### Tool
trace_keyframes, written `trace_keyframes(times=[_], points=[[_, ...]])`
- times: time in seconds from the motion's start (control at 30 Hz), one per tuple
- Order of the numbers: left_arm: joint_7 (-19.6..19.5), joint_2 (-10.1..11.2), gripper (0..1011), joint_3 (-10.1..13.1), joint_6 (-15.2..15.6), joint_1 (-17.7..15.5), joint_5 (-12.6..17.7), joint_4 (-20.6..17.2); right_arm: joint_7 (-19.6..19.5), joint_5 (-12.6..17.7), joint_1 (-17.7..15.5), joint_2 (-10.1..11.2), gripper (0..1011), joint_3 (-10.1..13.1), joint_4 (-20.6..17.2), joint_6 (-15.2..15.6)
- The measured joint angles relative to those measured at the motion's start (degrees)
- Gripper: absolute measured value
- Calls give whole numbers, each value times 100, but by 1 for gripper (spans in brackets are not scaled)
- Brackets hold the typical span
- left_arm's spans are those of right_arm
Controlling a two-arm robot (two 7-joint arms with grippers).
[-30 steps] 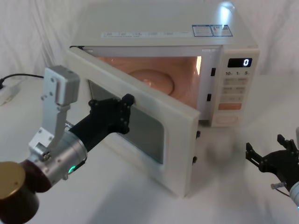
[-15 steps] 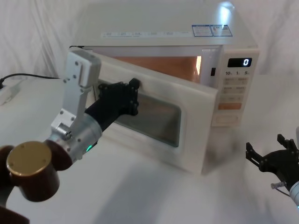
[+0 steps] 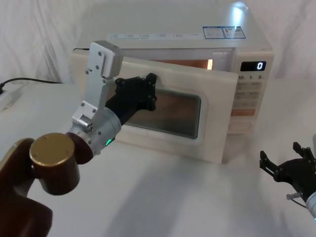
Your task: Press the button to open the microwave door with one hand; close the microwave door with the other hand.
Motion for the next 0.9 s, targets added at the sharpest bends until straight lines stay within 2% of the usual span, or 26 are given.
trace_keyframes(times=[0.47, 0.9], points=[[9, -268, 0, -2, 5, -326, 264, 538, 0, 0, 0, 0, 1002, 0, 0, 0], [73, -524, 0, -134, -103, -577, 387, 897, 0, 0, 0, 0, 1002, 0, 0, 0]])
